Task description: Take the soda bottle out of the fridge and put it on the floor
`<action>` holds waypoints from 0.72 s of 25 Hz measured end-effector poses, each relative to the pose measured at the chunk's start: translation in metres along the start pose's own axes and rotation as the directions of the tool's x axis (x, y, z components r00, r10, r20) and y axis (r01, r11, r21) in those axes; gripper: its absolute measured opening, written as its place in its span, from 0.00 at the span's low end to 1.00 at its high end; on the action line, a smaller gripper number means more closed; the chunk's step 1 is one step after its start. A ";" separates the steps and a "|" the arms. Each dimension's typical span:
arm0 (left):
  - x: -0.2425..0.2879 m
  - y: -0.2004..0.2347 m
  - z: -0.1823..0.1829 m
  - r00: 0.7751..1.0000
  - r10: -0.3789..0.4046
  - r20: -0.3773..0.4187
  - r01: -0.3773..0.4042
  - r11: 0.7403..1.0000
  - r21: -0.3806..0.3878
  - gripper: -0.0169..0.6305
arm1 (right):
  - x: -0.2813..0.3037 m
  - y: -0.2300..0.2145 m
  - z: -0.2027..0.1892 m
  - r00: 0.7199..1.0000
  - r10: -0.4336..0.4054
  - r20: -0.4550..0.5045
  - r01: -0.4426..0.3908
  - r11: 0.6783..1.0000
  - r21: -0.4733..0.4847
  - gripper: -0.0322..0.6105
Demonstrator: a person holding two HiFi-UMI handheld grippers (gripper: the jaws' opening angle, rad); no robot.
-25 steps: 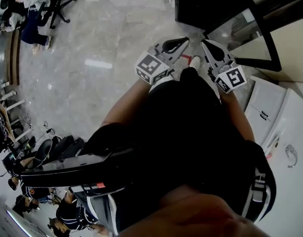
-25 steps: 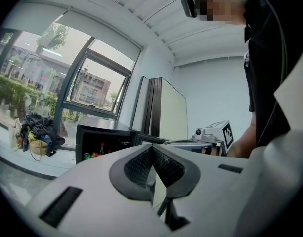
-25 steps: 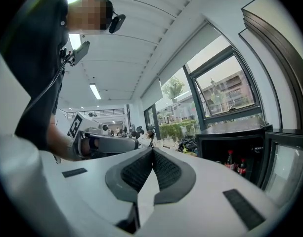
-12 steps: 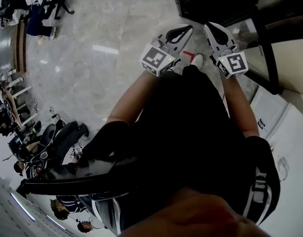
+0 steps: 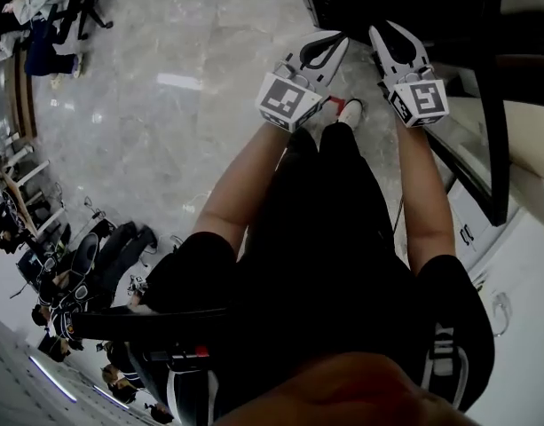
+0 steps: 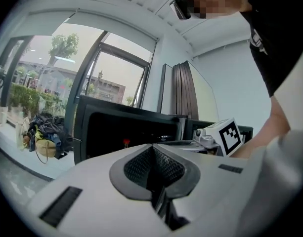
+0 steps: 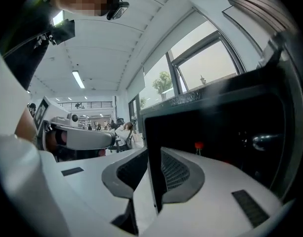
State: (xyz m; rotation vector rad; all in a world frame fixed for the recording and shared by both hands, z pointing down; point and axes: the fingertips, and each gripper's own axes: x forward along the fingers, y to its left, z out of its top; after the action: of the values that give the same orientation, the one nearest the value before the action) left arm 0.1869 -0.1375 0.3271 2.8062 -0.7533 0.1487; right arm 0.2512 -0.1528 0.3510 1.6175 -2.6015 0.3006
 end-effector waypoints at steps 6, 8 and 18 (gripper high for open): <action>0.050 0.054 -0.044 0.999 -0.008 0.033 0.007 1.000 0.008 0.03 | 0.054 -0.046 -0.050 0.997 -0.067 0.032 0.066 0.997 0.026 0.24; 0.063 0.065 -0.051 0.998 -0.011 0.061 0.010 1.000 0.011 0.03 | 0.065 -0.059 -0.059 0.995 -0.094 0.041 0.094 0.995 0.019 0.28; 0.099 0.093 -0.076 0.995 -0.018 0.101 0.017 1.000 0.010 0.03 | 0.105 -0.118 -0.075 0.981 -0.186 0.052 0.187 0.982 -0.011 0.51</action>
State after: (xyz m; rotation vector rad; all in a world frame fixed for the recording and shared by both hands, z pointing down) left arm 0.2224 -0.2449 0.4349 2.8464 -0.7510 0.0067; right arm 0.3065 -0.2813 0.4561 1.8704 -2.4550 0.2297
